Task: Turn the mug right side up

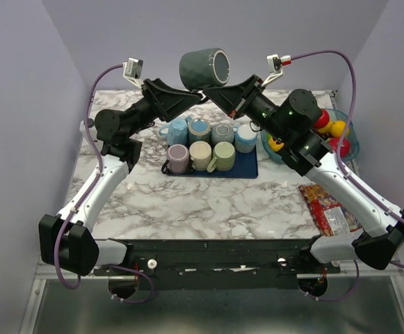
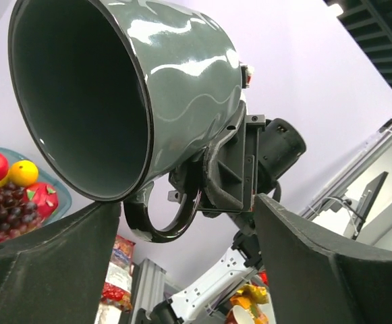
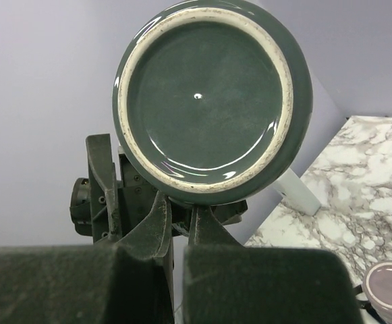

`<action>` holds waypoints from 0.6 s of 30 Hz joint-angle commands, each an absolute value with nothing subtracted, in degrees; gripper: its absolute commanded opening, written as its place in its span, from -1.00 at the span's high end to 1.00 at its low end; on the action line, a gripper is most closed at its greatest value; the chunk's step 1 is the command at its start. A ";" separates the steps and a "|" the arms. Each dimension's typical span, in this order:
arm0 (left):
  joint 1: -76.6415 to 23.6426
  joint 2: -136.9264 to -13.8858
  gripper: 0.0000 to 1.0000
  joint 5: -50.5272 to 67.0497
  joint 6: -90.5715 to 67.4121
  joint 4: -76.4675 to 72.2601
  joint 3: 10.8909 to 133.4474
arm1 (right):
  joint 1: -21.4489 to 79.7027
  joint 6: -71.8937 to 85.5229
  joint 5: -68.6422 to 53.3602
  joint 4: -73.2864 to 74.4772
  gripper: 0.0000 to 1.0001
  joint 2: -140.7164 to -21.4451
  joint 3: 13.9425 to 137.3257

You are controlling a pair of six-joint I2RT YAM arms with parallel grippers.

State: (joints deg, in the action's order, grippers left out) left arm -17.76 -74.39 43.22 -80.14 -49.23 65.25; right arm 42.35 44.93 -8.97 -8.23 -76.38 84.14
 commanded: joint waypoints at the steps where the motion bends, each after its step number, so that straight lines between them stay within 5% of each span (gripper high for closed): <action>1: -18.19 -75.41 -0.57 41.92 -83.75 -53.61 66.80 | 42.10 43.77 -12.48 -17.75 0.99 -73.92 83.24; 12: -18.28 -75.85 0.24 40.70 -85.44 -56.08 66.45 | 42.10 42.19 -14.76 -23.55 0.99 -73.39 78.40; 18: -18.46 -74.45 1.00 40.17 -81.31 -51.16 67.24 | 42.10 40.43 -16.17 -22.51 0.99 -73.13 77.61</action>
State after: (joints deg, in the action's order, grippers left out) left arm -18.11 -76.82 42.11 -86.41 -52.21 65.23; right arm 41.80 41.12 -13.65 -19.73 -74.89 77.87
